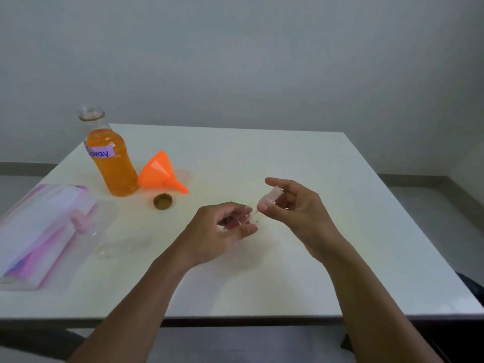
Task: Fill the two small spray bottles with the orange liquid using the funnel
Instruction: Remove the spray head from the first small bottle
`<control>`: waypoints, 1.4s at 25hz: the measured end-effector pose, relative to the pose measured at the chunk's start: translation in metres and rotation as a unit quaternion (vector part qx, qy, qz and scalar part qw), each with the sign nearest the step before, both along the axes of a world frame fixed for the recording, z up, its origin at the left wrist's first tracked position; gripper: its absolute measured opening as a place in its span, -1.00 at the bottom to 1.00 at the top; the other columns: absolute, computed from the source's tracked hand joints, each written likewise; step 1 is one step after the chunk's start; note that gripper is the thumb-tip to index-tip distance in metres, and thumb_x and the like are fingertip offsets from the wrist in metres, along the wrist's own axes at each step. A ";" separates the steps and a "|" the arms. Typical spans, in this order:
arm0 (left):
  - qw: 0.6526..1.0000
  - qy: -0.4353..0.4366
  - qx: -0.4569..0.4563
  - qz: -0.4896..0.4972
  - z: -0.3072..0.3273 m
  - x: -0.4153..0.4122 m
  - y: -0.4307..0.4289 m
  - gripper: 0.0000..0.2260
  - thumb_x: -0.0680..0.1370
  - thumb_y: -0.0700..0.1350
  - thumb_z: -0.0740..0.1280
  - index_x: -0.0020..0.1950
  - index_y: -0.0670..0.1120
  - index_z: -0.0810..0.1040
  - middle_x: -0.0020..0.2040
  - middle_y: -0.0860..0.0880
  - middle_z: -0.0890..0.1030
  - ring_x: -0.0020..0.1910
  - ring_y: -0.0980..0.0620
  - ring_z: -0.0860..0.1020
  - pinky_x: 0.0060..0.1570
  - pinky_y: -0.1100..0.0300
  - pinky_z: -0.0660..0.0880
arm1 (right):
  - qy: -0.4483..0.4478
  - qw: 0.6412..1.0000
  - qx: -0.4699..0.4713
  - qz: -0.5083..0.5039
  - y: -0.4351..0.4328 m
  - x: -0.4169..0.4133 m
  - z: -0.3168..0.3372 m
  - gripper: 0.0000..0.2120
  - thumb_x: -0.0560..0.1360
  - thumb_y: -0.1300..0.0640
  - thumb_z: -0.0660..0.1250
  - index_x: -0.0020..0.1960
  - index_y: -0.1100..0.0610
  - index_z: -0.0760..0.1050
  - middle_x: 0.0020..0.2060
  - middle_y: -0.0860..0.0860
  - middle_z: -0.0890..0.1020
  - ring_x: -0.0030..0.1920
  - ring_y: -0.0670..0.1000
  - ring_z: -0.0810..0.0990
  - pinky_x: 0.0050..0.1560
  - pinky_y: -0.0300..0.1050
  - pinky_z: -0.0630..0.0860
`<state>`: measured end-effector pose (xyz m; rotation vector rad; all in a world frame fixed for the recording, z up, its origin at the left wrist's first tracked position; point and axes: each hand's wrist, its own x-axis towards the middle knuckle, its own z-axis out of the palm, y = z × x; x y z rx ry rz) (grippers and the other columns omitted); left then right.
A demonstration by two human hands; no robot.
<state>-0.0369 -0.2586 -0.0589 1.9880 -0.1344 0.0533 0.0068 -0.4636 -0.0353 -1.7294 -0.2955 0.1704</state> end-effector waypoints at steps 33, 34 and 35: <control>0.994 -0.023 -0.100 0.028 -0.016 0.050 -0.121 -0.69 0.44 -0.02 0.53 0.15 -0.03 0.61 -0.01 0.09 0.69 -0.11 0.11 0.68 -0.08 0.27 0.57 | 0.081 0.978 -0.081 -0.172 -0.126 0.041 -0.007 -0.50 0.27 0.17 0.68 0.15 0.22 0.64 -0.15 0.09 0.77 -0.12 0.06 0.76 0.04 -0.01 0.69; 0.994 -0.024 -0.101 0.033 -0.018 0.053 -0.126 -0.66 0.44 -0.03 0.53 0.18 -0.05 0.61 0.01 0.11 0.68 -0.11 0.11 0.67 -0.12 0.30 0.57 | 0.073 0.973 -0.120 -0.182 -0.123 0.045 -0.013 -0.50 0.25 0.11 0.70 0.13 0.18 0.65 -0.16 0.06 0.76 -0.15 0.03 0.76 -0.01 -0.08 0.68; 0.994 -0.024 -0.102 0.031 -0.019 0.056 -0.130 -0.64 0.44 -0.04 0.53 0.20 -0.06 0.60 0.02 0.11 0.68 -0.10 0.11 0.67 -0.14 0.31 0.57 | 0.058 0.966 -0.157 -0.196 -0.120 0.048 -0.019 -0.50 0.24 0.05 0.71 0.11 0.14 0.66 -0.16 0.03 0.76 -0.15 0.00 0.75 -0.06 -0.15 0.65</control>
